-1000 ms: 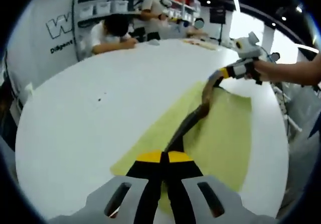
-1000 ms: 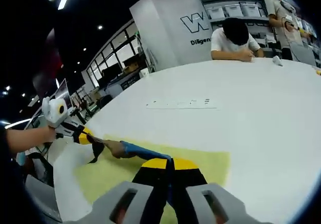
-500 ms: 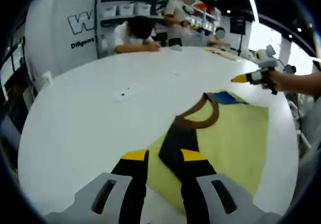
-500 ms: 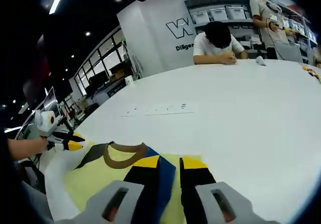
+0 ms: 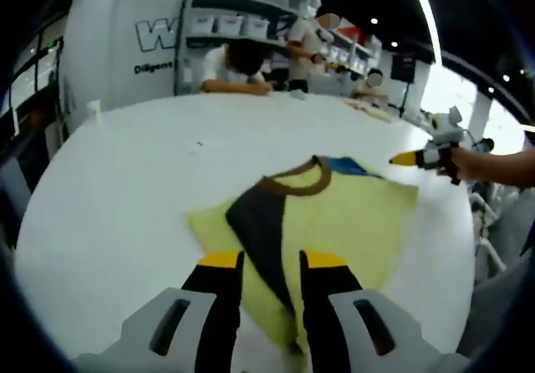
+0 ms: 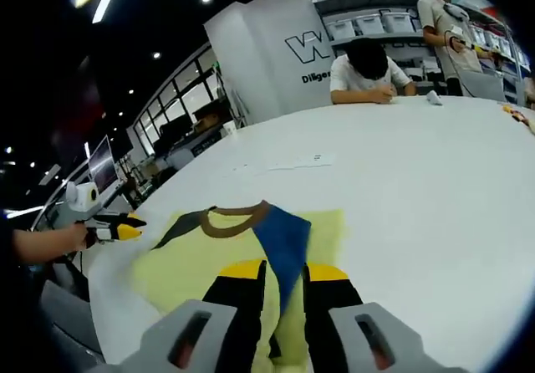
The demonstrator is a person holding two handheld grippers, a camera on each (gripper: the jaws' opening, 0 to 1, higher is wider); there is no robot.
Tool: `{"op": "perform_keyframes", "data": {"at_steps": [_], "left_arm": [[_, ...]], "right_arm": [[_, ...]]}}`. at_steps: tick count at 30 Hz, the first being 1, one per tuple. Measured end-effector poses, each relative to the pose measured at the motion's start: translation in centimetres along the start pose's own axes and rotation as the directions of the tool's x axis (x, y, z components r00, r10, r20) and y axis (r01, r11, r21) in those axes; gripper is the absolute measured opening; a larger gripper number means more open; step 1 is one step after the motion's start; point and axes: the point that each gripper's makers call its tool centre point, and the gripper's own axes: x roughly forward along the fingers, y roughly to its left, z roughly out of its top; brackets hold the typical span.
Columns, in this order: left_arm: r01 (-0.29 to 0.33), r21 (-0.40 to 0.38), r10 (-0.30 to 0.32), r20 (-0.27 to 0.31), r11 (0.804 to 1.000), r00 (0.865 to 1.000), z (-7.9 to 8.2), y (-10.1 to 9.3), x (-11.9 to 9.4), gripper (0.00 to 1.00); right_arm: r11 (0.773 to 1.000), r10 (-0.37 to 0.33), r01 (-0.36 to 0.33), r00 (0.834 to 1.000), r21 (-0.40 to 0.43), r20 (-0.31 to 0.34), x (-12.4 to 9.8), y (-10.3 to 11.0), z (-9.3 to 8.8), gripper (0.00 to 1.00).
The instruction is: Fold the garment on the visible template until the final outline fits inside the template.
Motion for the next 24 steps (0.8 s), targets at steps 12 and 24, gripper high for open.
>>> {"op": "perform_keyframes", "data": {"at_steps": [12, 24], "left_arm": [[0.068, -0.11, -0.074, -0.054, 0.992, 0.996, -5.4, -5.7, -2.7, 0.27], [0.091, -0.187, -0.112, -0.103, 0.978, 0.988, -7.0, -7.8, -3.3, 0.01]], "right_arm": [[0.995, 0.1, -0.098, 0.986, 0.02, -0.131, -3.8, 3.6, -6.9, 0.15], [0.996, 0.087, -0.087, 0.977, 0.009, -0.194, -4.6, 4.1, -9.0, 0.0]]}}
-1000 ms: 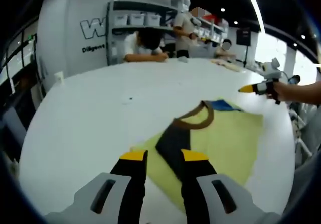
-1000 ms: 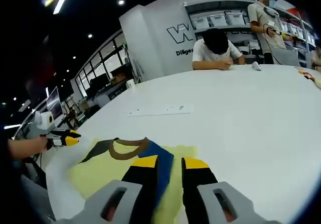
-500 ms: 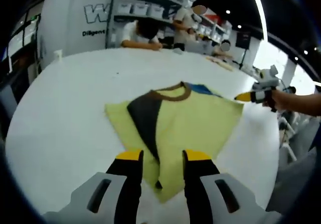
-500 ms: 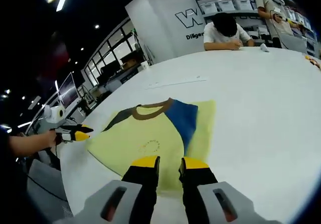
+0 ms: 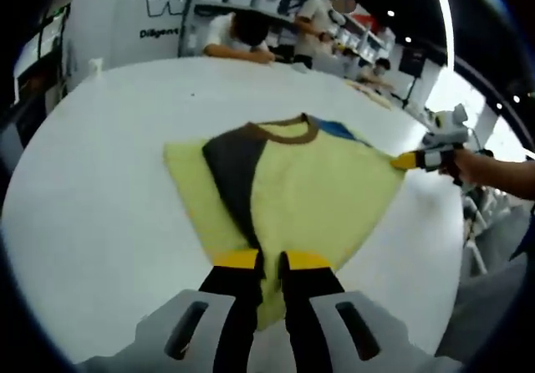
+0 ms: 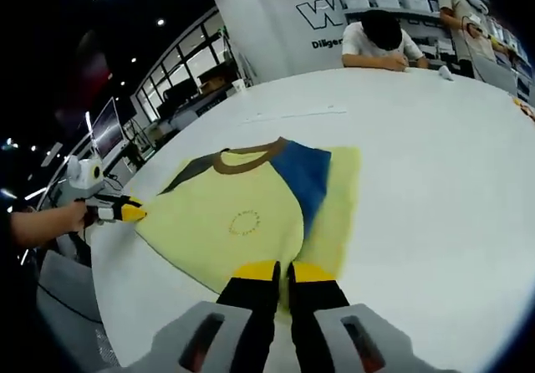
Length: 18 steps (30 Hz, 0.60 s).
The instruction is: Fold the garment on the visible template until the final outline fits inside the template.
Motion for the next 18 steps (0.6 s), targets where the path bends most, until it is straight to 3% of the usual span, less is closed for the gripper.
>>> {"op": "perform_keyframes", "data": {"at_steps": [3, 7, 12, 18], "left_arm": [[0.001, -0.01, -0.002, -0.039, 1.0, 0.999, -0.7, 0.0, 0.7, 0.0], [-0.025, 0.012, 0.025, -0.049, 1.0, 0.998, -0.9, 0.5, 1.0, 0.0], [-0.027, 0.01, 0.027, -0.015, 1.0, 1.0, 0.0, 0.7, 0.5, 0.0], [-0.018, 0.087, 0.014, 0.052, 0.996, 0.999, 1.2, -0.2, -0.8, 0.0]], "right_arm": [[1.0, -0.008, 0.008, 1.0, -0.006, -0.029, 0.6, -0.1, -0.3, 0.0], [0.999, -0.021, 0.02, 0.999, -0.032, -0.047, 0.7, -0.2, -0.6, 0.0], [1.0, -0.012, 0.011, 1.0, -0.024, -0.016, 0.0, -0.1, 0.2, 0.0], [0.999, 0.048, -0.048, 0.997, 0.006, 0.056, -0.9, 0.5, 1.3, 0.0]]}}
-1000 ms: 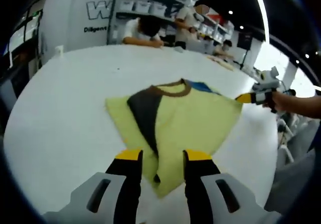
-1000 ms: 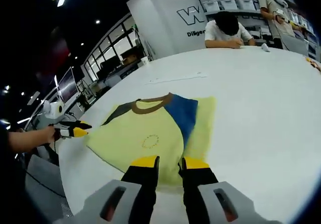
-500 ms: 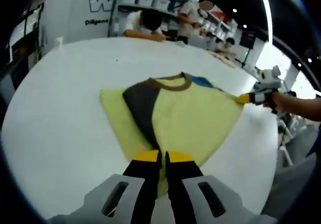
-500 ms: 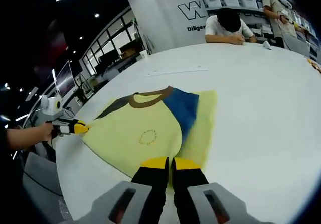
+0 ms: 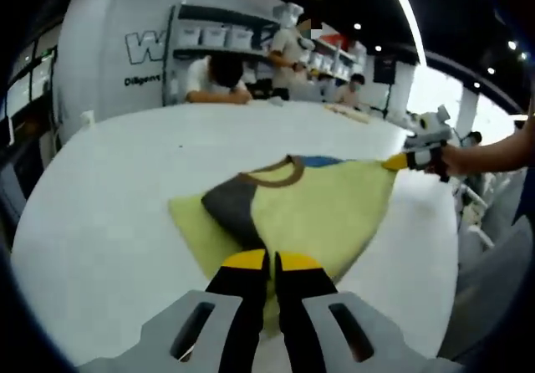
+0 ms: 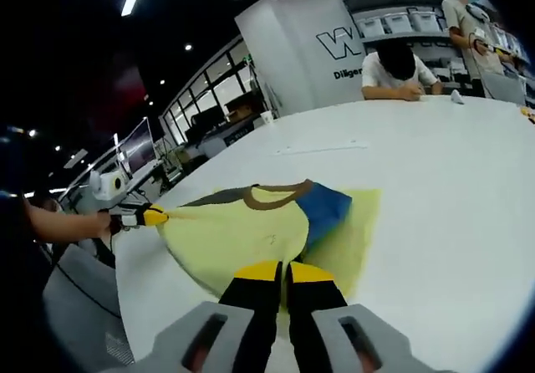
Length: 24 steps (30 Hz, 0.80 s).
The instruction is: Fold the garment on the visible template until the final outline fits inside the template.
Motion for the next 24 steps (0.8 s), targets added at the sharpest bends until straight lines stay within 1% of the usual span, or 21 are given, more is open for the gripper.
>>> {"op": "perform_keyframes", "data": {"at_steps": [2, 4, 5, 7, 9, 10, 11, 12, 13, 14, 15, 17, 20, 21, 23, 24], "left_arm": [[0.001, 0.016, -0.001, 0.017, 1.0, 1.0, 0.4, -0.4, -0.5, 0.0], [0.016, 0.058, -0.018, 0.039, 0.998, 0.999, 0.4, -0.7, -0.5, 0.0], [0.021, 0.066, -0.024, 0.045, 0.998, 0.999, 0.2, -0.7, -0.5, 0.0], [0.016, 0.072, -0.02, 0.053, 0.997, 0.998, -0.1, -0.9, -0.7, 0.0], [0.03, 0.076, -0.036, 0.086, 0.997, 0.996, -0.2, -1.3, -1.2, 0.0], [0.014, 0.076, -0.024, 0.133, 0.997, 0.991, 0.0, -1.1, -1.7, 0.0], [0.017, 0.066, -0.026, 0.139, 0.998, 0.99, -0.2, -1.0, -1.9, 0.0], [0.017, 0.025, -0.021, 0.16, 1.0, 0.987, -0.3, -1.4, -2.2, 0.0], [0.027, 0.014, -0.028, 0.146, 1.0, 0.989, -0.4, -1.3, -2.1, 0.0], [0.036, 0.003, -0.036, 0.132, 0.999, 0.991, -0.5, -1.2, -1.9, 0.0], [0.014, 0.02, -0.016, 0.137, 1.0, 0.99, -0.2, -1.2, -1.8, 0.0], [0.016, 0.019, -0.019, 0.182, 1.0, 0.983, 1.0, -1.2, -2.1, 0.0], [0.027, 0.007, -0.028, 0.227, 1.0, 0.974, 2.3, -1.8, -2.7, 0.0], [0.025, 0.012, -0.027, 0.222, 1.0, 0.975, 2.2, -2.1, -3.1, 0.0], [0.023, 0.018, -0.026, 0.212, 1.0, 0.977, 1.8, -2.1, -3.0, 0.0], [0.042, 0.025, -0.046, 0.196, 0.999, 0.98, 0.8, -3.0, -3.5, 0.0]], "right_arm": [[1.0, 0.015, -0.015, 1.0, -0.012, 0.01, -0.5, 0.5, 0.1, 0.0], [0.998, 0.034, -0.033, 0.999, -0.048, 0.019, -1.1, 1.3, 0.1, 0.0], [0.997, 0.048, -0.046, 0.998, -0.064, 0.03, -1.3, 1.5, 0.1, 0.0], [0.998, 0.048, -0.046, 0.998, -0.052, 0.028, -1.9, 1.9, -0.3, 0.0], [0.994, 0.077, -0.071, 0.995, -0.085, 0.07, -2.5, 2.2, -0.3, 0.0], [0.992, 0.088, -0.079, 0.993, -0.099, 0.085, -2.7, 2.4, -0.3, 0.0], [0.992, 0.088, -0.077, 0.991, -0.104, 0.103, -3.2, 2.6, -0.6, 0.0], [0.996, 0.077, -0.073, 0.991, -0.044, 0.108, -3.2, 2.5, -1.0, 0.0], [0.998, 0.056, -0.055, 0.995, -0.01, 0.085, -3.0, 2.3, -1.2, 0.0], [0.998, 0.066, -0.063, 0.993, -0.023, 0.103, -2.9, 2.5, -0.8, 0.0], [0.997, 0.076, -0.072, 0.99, -0.036, 0.12, -2.9, 2.7, -0.3, 0.0], [0.993, 0.098, -0.086, 0.981, -0.078, 0.167, -3.1, 3.3, 0.8, 0.0], [0.987, 0.102, -0.077, 0.979, -0.142, 0.178, -3.7, 3.7, 1.0, 0.0], [0.988, 0.102, -0.081, 0.981, -0.13, 0.165, -3.7, 3.4, 0.4, 0.0], [0.989, 0.106, -0.088, 0.982, -0.118, 0.158, -3.9, 3.3, 0.0, 0.0], [0.99, 0.107, -0.092, 0.982, -0.106, 0.154, -4.1, 3.2, -0.9, 0.0]]}}
